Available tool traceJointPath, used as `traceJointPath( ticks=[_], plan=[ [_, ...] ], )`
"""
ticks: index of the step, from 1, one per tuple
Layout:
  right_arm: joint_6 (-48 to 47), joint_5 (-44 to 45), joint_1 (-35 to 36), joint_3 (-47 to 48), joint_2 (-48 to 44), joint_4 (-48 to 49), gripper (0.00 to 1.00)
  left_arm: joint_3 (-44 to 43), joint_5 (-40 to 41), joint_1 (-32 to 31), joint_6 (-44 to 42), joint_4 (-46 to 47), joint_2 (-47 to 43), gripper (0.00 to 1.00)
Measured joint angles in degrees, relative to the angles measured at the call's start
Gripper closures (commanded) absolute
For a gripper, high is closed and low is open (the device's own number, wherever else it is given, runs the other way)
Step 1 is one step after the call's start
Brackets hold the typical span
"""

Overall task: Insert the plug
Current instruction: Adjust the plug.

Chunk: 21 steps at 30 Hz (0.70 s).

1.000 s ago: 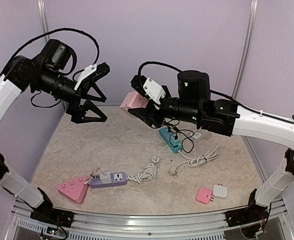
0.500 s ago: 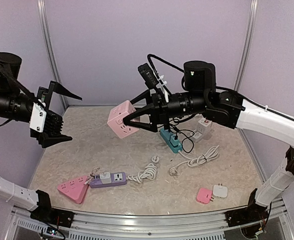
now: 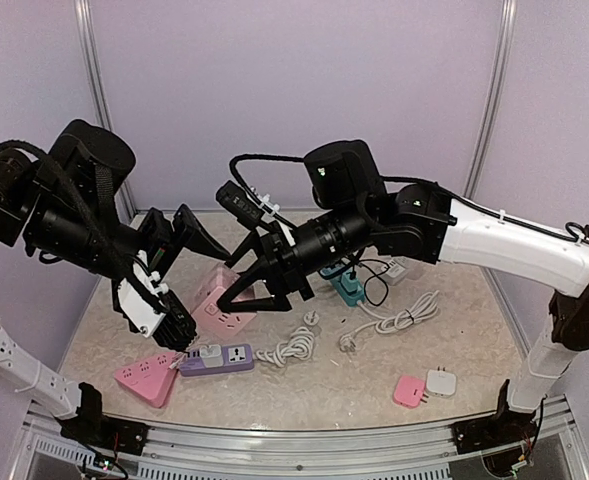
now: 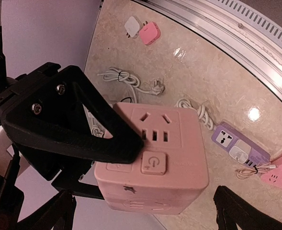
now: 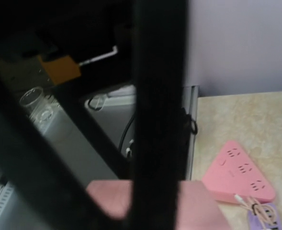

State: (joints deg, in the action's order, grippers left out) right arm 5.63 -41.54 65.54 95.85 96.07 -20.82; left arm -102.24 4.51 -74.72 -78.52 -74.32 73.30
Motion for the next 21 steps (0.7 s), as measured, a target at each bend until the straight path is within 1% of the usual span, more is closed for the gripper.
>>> traceJointPath(
  ticks=[2,4,8,10,11,14,16,17,18,20,21],
  plan=[
    [-0.66,0.0,0.57,1.22,1.05,-1.03,1.0,0.11,-0.44,-0.09,0.2,0.07,0.0,0.01],
    [-1.18,-0.04,0.79,2.19,1.66,-1.77,1.0,0.98,-1.14,-0.13,0.52,0.26,-0.04,0.05],
    [-1.88,-0.07,1.05,4.39,2.47,-2.78,1.0,4.31,-2.08,-0.28,1.4,0.74,0.11,0.24],
    [-2.16,-0.28,1.07,4.72,2.84,-3.28,1.0,4.57,-2.25,-0.26,2.12,1.51,0.26,0.37],
    [-2.34,-0.48,1.11,4.83,3.1,-3.37,1.0,4.76,-2.12,-0.26,2.12,2.19,0.24,0.46],
    [-2.08,-2.38,1.27,5.01,3.72,-3.89,1.0,5.25,-2.29,-0.61,0.96,2.54,0.17,0.8],
    [-2.14,-2.6,1.29,5.03,3.87,-4.15,1.0,5.38,-2.38,-0.72,0.96,2.45,0.15,0.99],
    [-2.19,-2.64,1.27,5.05,3.87,-4.17,1.0,5.4,-2.36,-0.7,1.03,2.54,0.15,1.0],
    [-2.19,-2.6,1.27,5.05,3.87,-4.22,0.87,5.42,-2.38,-0.72,1.14,2.6,0.15,1.0],
    [-2.21,-2.36,1.31,5.03,3.87,-4.17,0.51,5.44,-2.43,-0.72,1.33,2.58,0.11,1.0],
    [-2.19,-2.05,1.31,4.94,3.78,-4.17,0.26,5.46,-2.4,-0.7,1.38,2.58,0.11,1.0]
  ],
)
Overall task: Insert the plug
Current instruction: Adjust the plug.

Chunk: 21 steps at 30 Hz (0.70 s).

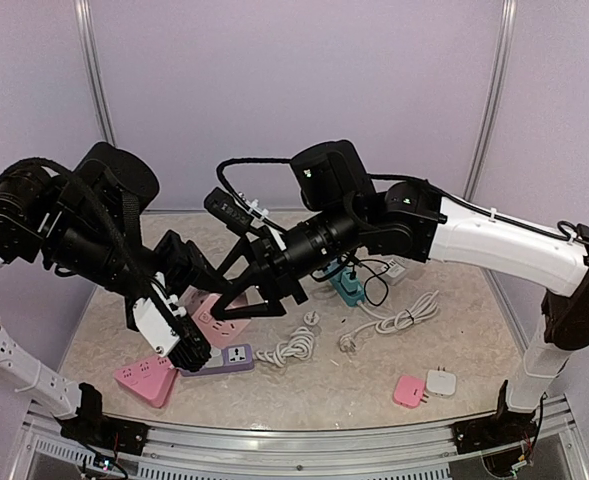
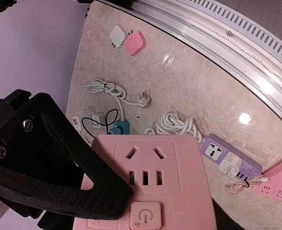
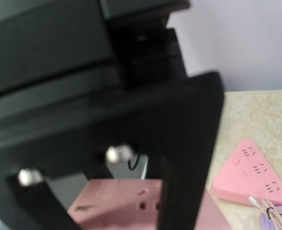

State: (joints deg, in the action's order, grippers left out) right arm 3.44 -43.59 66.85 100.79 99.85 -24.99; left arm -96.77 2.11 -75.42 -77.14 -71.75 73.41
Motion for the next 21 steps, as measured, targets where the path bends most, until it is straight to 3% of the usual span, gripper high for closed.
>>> traceJointPath(
  ticks=[1,2,6,14,21],
  plan=[
    [0.02,0.52,0.0,-0.24,-0.24,0.04,0.04,0.0,0.0,0.0,0.04,0.04,0.0,1.0],
    [-0.04,1.75,0.0,-0.57,-0.66,0.09,0.01,0.04,-0.07,0.0,0.96,0.24,0.0,1.0],
    [-2.78,11.8,0.22,-4.33,-5.66,1.66,0.0,-0.28,-3.61,4.5,12.26,0.59,0.02,1.0],
    [-4.02,28.44,0.0,-15.61,-22.51,9.7,0.0,-3.13,-25.42,31.3,43.23,4.04,3.32,1.0],
    [-1.49,35.26,0.0,-15.74,-20.57,11.8,0.0,2.86,-37.99,34.84,58.58,6.97,4.07,1.0]
  ],
)
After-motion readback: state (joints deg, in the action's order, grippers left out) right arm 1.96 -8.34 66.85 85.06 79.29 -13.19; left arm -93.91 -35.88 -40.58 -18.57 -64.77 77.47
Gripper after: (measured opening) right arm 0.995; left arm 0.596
